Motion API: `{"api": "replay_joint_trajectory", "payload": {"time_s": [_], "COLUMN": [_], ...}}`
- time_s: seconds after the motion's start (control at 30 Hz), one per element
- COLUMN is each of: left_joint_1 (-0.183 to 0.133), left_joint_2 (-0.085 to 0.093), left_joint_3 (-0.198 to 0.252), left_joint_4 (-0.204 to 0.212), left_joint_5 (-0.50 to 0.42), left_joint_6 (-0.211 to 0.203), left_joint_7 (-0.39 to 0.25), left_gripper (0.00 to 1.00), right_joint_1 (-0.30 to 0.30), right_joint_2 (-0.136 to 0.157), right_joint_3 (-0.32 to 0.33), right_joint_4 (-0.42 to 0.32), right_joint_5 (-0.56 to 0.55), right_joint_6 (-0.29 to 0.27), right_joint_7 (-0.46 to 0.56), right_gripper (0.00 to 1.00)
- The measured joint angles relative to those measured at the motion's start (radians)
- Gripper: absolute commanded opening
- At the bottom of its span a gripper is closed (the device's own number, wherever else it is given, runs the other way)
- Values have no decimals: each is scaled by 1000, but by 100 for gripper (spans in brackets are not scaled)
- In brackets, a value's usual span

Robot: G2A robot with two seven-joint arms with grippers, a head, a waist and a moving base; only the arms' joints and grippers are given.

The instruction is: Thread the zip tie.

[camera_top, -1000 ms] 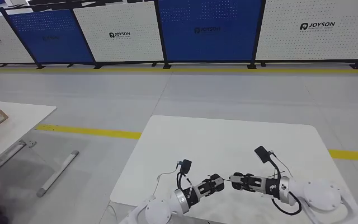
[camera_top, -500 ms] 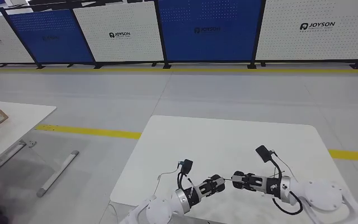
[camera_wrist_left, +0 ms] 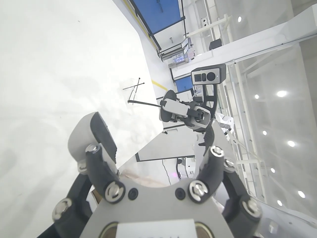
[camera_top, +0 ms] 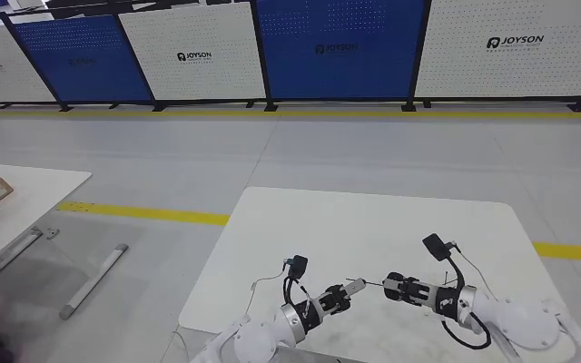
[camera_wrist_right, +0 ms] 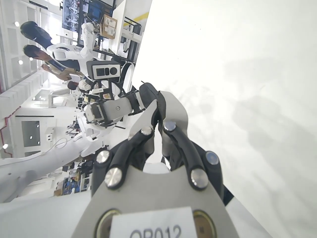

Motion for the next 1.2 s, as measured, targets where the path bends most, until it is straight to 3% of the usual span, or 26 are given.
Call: {"api": "replay_joint_trajectory", "payload": {"time_s": [0.07, 0.17, 0.3, 0.5, 0.7, 0.83, 1.0, 1.2], "left_joint_1": [-2, -13, -22, -35, -35, -51, -87, -91], "left_joint_2": [-3, -4, 0, 0, 0, -5, -11, -11], "left_joint_3": [-1, -16, -37, -54, -53, -38, -54, -55], "left_joint_4": [-11, -21, -16, -2, 0, 3, 6, 8], "left_joint_5": [-46, -173, -252, -300, -300, -352, -501, -518], "left_joint_6": [33, 87, 134, 143, 144, 198, 312, 315], "left_joint_7": [10, -64, -122, -136, -134, -121, -131, -135], "left_gripper": [100, 100, 100, 100, 100, 100, 100, 100], "right_joint_1": [-4, -13, -25, -25, -25, -32, -55, -59], "right_joint_2": [0, 1, 4, 1, 1, 0, -2, -3], "right_joint_3": [-3, -7, -22, -31, -31, -39, -69, -71], "right_joint_4": [-8, -36, -67, -60, -61, -74, -130, -133], "right_joint_5": [-30, -136, -290, -340, -340, -405, -588, -590], "right_joint_6": [-12, -26, -60, -138, -132, -116, -99, -86], "right_joint_7": [-24, -81, -110, -117, -117, -149, -184, -183], "right_gripper": [0, 0, 0, 0, 0, 0, 0, 0]}}
